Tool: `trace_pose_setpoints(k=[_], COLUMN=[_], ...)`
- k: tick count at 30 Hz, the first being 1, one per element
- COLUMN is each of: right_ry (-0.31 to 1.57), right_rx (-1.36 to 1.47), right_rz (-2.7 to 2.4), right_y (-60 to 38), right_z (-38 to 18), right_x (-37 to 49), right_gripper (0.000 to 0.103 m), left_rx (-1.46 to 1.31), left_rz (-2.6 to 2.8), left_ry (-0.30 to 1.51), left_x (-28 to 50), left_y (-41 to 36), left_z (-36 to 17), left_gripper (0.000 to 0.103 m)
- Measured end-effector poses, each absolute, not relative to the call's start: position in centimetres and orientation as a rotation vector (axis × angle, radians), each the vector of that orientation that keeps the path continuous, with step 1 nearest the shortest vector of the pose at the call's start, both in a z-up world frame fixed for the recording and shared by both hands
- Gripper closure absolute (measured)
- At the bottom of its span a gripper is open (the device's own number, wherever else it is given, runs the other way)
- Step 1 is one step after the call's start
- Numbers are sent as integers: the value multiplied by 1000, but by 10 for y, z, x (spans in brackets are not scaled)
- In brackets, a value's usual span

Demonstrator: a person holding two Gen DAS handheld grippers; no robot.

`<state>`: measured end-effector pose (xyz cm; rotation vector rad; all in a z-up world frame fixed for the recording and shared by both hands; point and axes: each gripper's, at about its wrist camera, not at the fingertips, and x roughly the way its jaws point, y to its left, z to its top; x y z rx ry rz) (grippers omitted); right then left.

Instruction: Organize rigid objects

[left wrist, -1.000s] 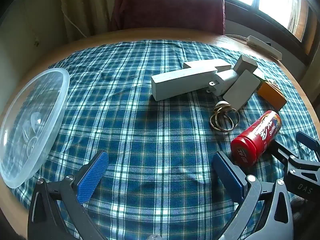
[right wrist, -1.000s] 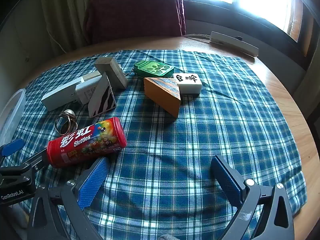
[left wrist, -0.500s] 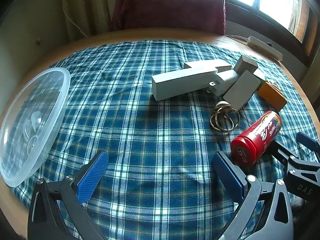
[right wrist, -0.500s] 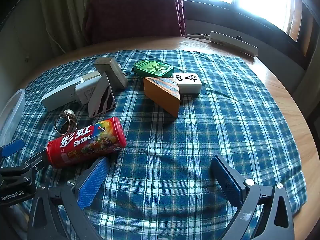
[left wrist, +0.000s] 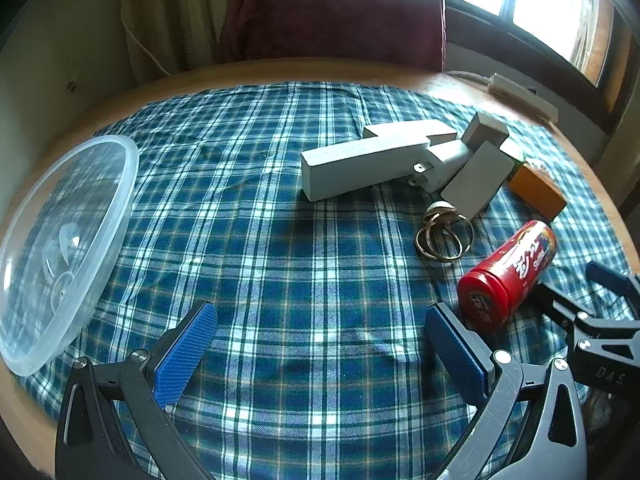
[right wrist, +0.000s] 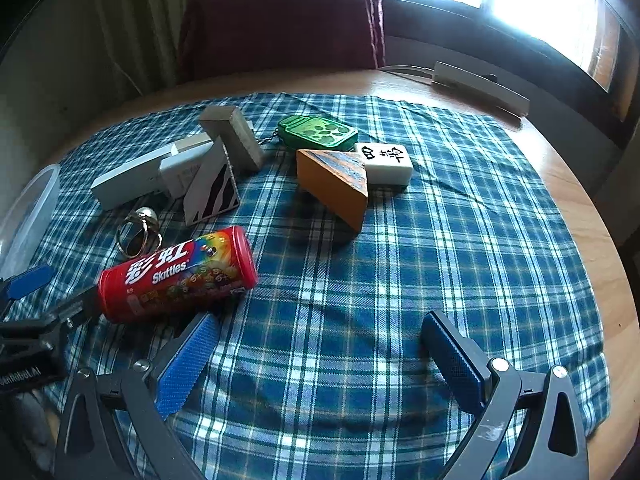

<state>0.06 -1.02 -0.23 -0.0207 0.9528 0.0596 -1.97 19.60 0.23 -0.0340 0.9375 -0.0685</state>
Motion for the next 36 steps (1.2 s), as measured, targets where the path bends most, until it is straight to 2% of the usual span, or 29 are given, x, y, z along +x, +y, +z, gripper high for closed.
trace_pose_setpoints(k=[9,15,24,36], right_ry=[928,869,889,918], right_rx=[119,56,-6,-84], right_rz=[205,290,378,320], right_y=[-26,-14,-11,28], right_z=[17,38,48,23], right_x=[-30,-46,-36,-10], right_gripper=[0,0,0,2], left_rx=[-113,-118,-173,-179], left_rz=[-3,38,89,95], left_ry=[836,807,800,819], left_x=[-41,-47,-50,-49], left_y=[232,234,258,256], left_z=[24,31,33,32], left_gripper=[0,0,0,0])
